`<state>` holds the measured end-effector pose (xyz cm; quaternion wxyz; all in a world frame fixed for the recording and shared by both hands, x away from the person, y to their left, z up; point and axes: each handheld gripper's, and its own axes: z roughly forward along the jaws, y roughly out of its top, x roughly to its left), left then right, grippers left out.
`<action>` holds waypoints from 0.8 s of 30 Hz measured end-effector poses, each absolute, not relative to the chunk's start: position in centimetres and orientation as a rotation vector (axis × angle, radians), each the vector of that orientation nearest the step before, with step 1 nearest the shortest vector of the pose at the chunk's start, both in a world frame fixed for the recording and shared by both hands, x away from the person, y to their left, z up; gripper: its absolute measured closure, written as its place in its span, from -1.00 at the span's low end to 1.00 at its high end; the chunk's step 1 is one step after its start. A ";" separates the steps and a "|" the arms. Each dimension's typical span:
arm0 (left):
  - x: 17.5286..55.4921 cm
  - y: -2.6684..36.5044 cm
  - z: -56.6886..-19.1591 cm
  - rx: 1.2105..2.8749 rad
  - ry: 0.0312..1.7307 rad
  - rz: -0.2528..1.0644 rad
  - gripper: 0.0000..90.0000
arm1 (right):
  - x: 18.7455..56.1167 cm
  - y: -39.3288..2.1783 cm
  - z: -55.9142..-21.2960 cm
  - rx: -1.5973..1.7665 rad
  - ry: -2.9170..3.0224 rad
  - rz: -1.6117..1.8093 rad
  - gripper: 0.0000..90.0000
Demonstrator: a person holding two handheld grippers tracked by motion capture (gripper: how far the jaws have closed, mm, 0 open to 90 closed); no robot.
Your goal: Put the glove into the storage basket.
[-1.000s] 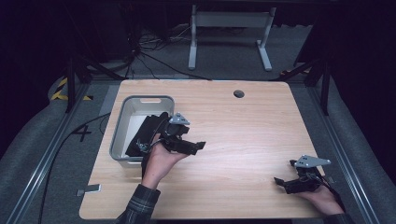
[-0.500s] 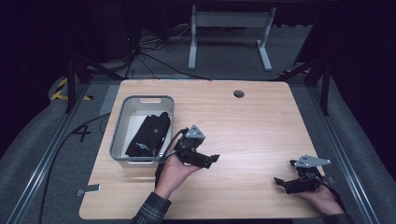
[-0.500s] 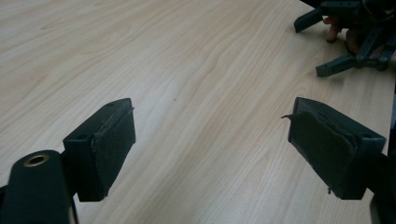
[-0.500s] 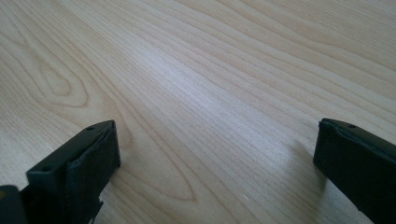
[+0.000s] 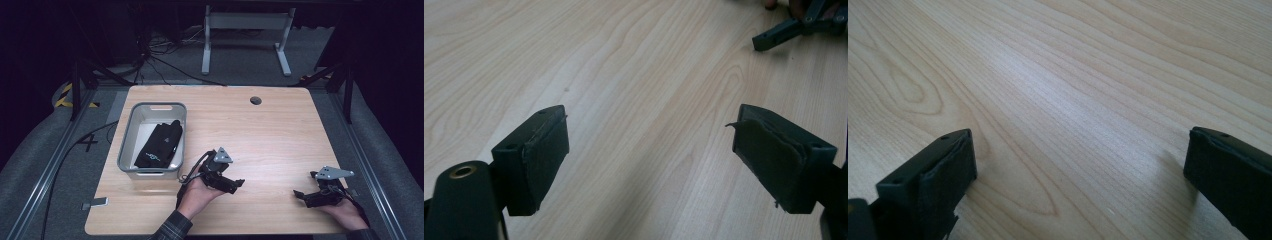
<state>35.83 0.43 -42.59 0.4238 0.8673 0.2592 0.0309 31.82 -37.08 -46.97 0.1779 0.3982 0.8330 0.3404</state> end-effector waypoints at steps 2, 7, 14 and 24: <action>35.6 0.2 -43.0 2.183 0.644 0.083 -0.66 | 31.8 -37.1 -47.0 1.127 2.357 0.963 -0.98; 35.1 -0.2 -44.0 2.204 0.635 0.100 -0.66 | 31.8 -37.1 -47.0 1.125 2.356 0.963 -0.98; 34.2 -1.0 -45.6 2.267 0.625 0.107 -0.67 | 31.8 -37.1 -47.0 1.124 2.357 0.963 -0.98; 33.1 -1.6 -47.0 2.319 0.603 0.174 -0.69 | 31.8 -37.1 -47.0 1.125 2.357 0.963 -0.98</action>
